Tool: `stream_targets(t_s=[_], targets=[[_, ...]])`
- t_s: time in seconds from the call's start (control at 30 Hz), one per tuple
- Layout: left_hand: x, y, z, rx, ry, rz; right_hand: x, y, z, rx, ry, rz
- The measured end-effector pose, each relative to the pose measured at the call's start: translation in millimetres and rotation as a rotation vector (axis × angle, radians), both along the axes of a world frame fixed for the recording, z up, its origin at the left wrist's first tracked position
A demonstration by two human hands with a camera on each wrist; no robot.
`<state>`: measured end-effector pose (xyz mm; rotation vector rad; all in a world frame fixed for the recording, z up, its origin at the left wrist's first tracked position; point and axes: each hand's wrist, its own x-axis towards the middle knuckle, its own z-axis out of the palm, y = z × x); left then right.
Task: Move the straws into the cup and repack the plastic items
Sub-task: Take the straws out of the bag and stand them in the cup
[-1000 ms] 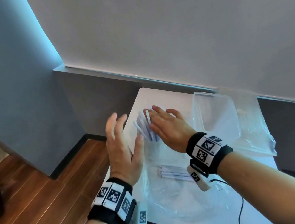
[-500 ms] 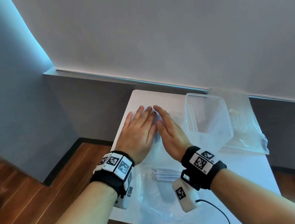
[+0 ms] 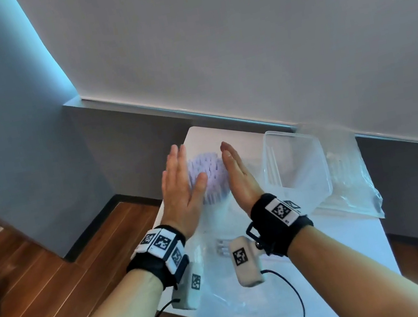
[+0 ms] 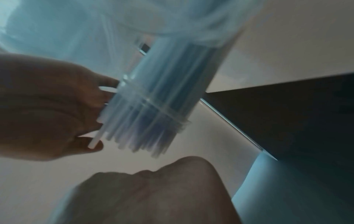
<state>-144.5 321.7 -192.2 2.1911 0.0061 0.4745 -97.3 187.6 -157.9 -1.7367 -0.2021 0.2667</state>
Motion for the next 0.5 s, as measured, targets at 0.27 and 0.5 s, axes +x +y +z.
stream_targets(t_s=[0.27, 0.5], targets=[[3.1, 19.6, -2.2, 0.195, 0.144, -0.158, -10.2, -23.7, -29.6, -0.252, -0.209, 0.205], [-20.3, 4.9, 14.0, 0.179, 0.036, 0.071, -17.2, -33.7, 3.9, -0.309, -0.530, 0.032]])
